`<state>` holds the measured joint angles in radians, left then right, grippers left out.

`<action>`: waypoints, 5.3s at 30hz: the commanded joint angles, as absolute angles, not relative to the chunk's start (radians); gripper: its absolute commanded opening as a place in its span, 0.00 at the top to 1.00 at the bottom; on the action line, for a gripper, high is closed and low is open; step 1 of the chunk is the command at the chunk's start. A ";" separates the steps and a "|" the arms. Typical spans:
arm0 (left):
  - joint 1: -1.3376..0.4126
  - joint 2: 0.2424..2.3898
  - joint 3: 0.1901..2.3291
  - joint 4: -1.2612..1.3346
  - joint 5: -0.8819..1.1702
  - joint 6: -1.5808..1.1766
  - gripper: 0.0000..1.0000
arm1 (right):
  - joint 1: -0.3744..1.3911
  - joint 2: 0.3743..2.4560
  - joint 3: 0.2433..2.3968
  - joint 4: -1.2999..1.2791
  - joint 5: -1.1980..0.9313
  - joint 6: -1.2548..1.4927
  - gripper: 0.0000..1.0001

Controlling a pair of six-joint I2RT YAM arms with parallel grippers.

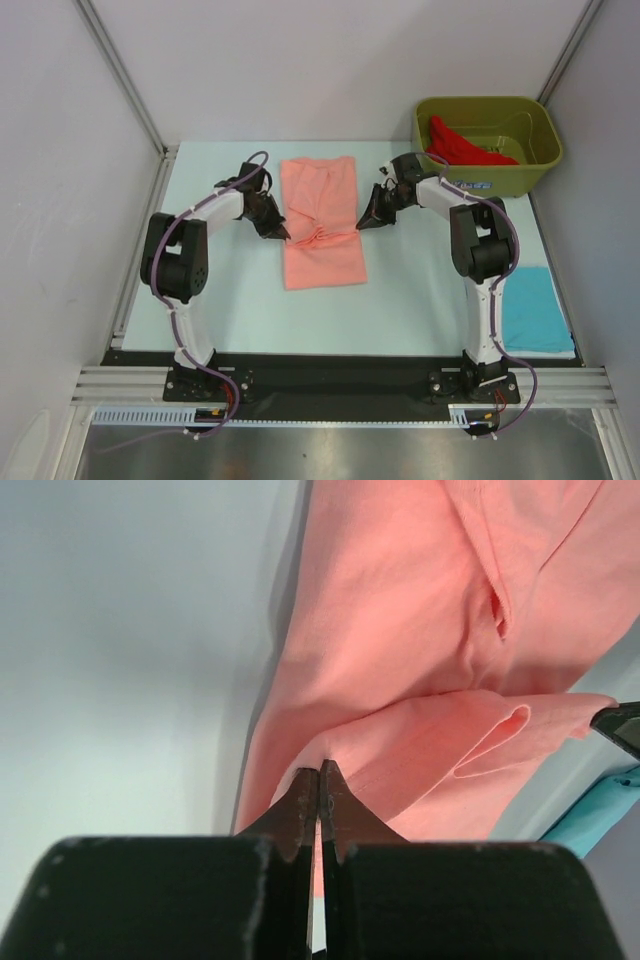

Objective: Fold and stack the t-shirts
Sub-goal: Fold the tshirt

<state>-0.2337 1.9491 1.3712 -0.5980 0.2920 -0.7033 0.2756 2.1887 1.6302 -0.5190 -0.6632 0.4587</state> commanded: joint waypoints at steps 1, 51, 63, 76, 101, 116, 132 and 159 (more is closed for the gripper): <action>-0.216 1.965 1.433 -0.606 0.293 -0.676 1.00 | 0.270 2.204 1.684 -0.520 -0.681 0.462 1.00; -0.362 1.985 1.385 -0.288 0.302 -0.595 0.70 | 0.506 2.238 1.787 -0.480 -0.213 0.397 0.63; -0.311 2.126 1.775 -0.534 0.252 -0.410 0.65 | 0.445 2.402 2.157 -0.659 -0.190 0.356 0.61; -0.452 1.710 1.083 -0.238 0.365 -0.633 0.66 | 0.451 1.968 1.504 -0.508 -0.592 0.425 0.69; -0.466 1.473 0.862 -0.365 0.276 -0.609 0.65 | 0.448 1.750 1.181 -0.565 -0.428 0.340 1.00; -0.414 1.599 0.666 -0.230 0.250 -0.635 0.67 | 0.430 1.829 1.043 -0.426 -0.497 0.364 0.98; -0.397 1.432 0.805 -0.160 0.402 -0.626 0.62 | 0.428 1.727 1.069 -0.243 -0.635 0.510 0.83; -0.134 2.046 1.147 0.097 0.575 -0.600 0.80 | 0.371 2.416 1.512 0.447 -0.724 1.053 0.91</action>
